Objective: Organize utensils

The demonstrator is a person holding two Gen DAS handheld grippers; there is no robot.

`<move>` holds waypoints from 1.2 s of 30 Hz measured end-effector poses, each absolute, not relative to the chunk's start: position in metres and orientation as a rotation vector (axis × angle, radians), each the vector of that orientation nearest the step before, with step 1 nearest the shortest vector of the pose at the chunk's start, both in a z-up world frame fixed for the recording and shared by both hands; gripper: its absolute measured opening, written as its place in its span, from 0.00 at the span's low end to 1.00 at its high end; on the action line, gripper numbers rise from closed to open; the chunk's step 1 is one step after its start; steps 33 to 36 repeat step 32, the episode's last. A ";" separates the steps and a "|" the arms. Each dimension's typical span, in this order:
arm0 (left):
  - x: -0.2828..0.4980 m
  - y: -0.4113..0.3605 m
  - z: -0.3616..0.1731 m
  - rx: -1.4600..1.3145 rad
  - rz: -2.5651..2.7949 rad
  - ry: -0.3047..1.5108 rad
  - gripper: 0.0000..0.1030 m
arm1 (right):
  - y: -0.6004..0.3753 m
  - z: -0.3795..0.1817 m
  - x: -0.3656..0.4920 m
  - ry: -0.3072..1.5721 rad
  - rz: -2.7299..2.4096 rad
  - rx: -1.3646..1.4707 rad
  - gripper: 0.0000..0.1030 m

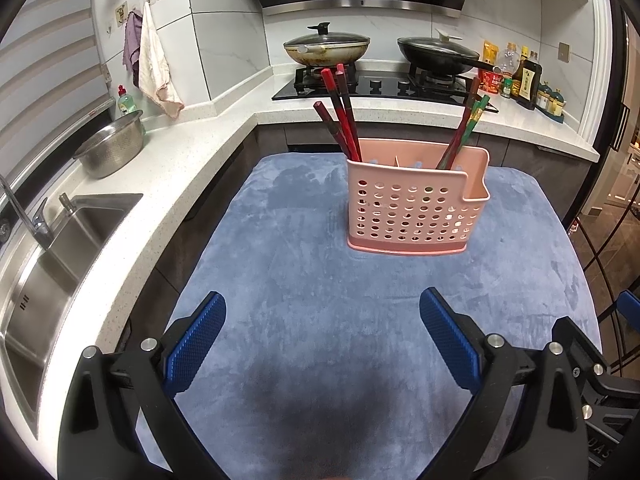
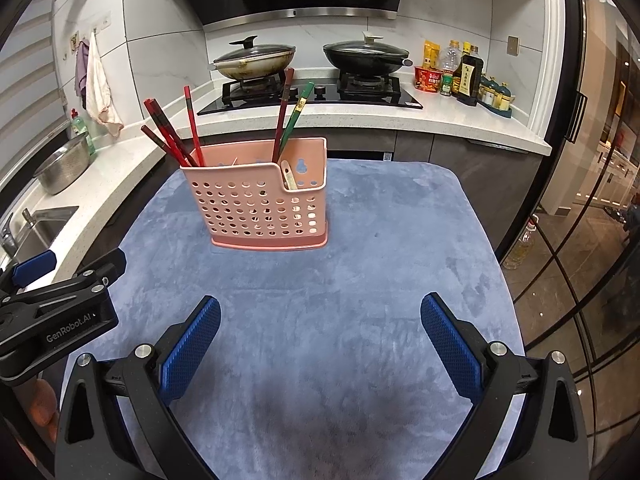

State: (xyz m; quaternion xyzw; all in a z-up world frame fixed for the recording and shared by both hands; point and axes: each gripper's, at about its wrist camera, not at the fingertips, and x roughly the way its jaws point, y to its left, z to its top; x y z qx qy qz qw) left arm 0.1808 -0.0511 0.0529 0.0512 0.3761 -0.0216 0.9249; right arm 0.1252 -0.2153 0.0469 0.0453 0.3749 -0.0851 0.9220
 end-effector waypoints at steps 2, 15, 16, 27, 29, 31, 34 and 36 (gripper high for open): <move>0.181 -0.051 0.053 0.101 -0.045 0.765 0.90 | -0.215 0.047 0.125 0.772 -0.175 0.093 0.94; 0.182 -0.052 0.053 0.101 -0.045 0.763 0.90 | -0.216 0.046 0.128 0.775 -0.183 0.096 0.94; 0.182 -0.053 0.053 0.104 -0.045 0.763 0.90 | -0.217 0.046 0.129 0.775 -0.183 0.096 0.94; 0.185 -0.053 0.051 0.116 -0.042 0.758 0.90 | -0.217 0.046 0.129 0.775 -0.184 0.097 0.94; 0.187 -0.051 0.050 0.105 -0.048 0.765 0.90 | -0.216 0.045 0.129 0.772 -0.186 0.095 0.94; 0.188 -0.051 0.050 0.108 -0.050 0.766 0.90 | -0.216 0.045 0.130 0.770 -0.189 0.098 0.94; 0.188 -0.052 0.050 0.110 -0.052 0.767 0.90 | -0.216 0.044 0.131 0.770 -0.190 0.100 0.94; 0.188 -0.052 0.050 0.110 -0.052 0.767 0.90 | -0.216 0.044 0.131 0.770 -0.190 0.100 0.94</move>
